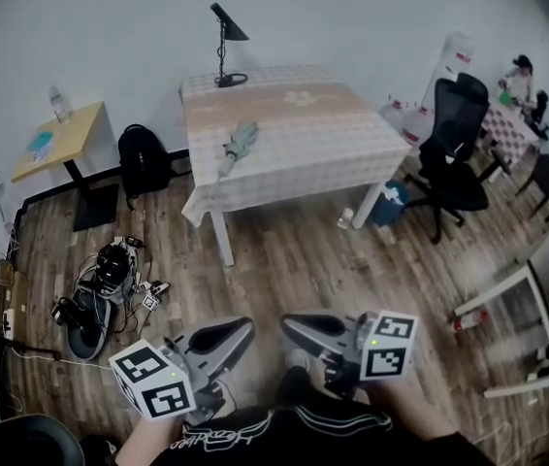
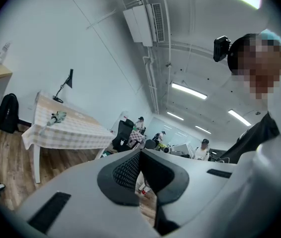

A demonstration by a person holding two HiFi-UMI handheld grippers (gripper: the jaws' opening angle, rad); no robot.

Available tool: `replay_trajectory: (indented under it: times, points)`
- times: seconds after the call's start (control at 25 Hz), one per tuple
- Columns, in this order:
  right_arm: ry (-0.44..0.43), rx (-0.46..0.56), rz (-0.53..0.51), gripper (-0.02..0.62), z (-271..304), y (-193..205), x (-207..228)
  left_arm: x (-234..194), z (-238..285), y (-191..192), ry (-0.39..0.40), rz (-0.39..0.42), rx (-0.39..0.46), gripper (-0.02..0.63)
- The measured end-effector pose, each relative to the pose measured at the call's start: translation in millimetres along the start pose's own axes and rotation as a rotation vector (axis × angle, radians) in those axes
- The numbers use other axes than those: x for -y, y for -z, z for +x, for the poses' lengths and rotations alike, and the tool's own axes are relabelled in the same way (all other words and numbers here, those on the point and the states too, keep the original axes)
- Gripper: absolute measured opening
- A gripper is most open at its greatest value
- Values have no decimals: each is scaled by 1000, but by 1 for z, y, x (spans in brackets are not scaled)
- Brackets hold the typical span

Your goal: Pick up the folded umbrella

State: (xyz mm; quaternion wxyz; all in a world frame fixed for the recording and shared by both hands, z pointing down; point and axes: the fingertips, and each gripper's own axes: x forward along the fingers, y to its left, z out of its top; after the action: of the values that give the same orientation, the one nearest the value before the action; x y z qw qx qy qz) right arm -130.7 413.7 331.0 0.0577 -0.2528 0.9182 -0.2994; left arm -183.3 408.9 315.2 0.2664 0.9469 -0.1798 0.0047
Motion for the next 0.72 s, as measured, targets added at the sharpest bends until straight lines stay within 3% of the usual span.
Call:
replay_trajectory:
  times: [0.28, 0.72]
  points:
    - [-6, -5, 22, 11, -6, -28, 48, -27, 48, -16, -26, -13, -17, -3]
    - [-10, -7, 5, 11, -22, -105, 146, -74, 153, -63, -29, -10, -18, -3]
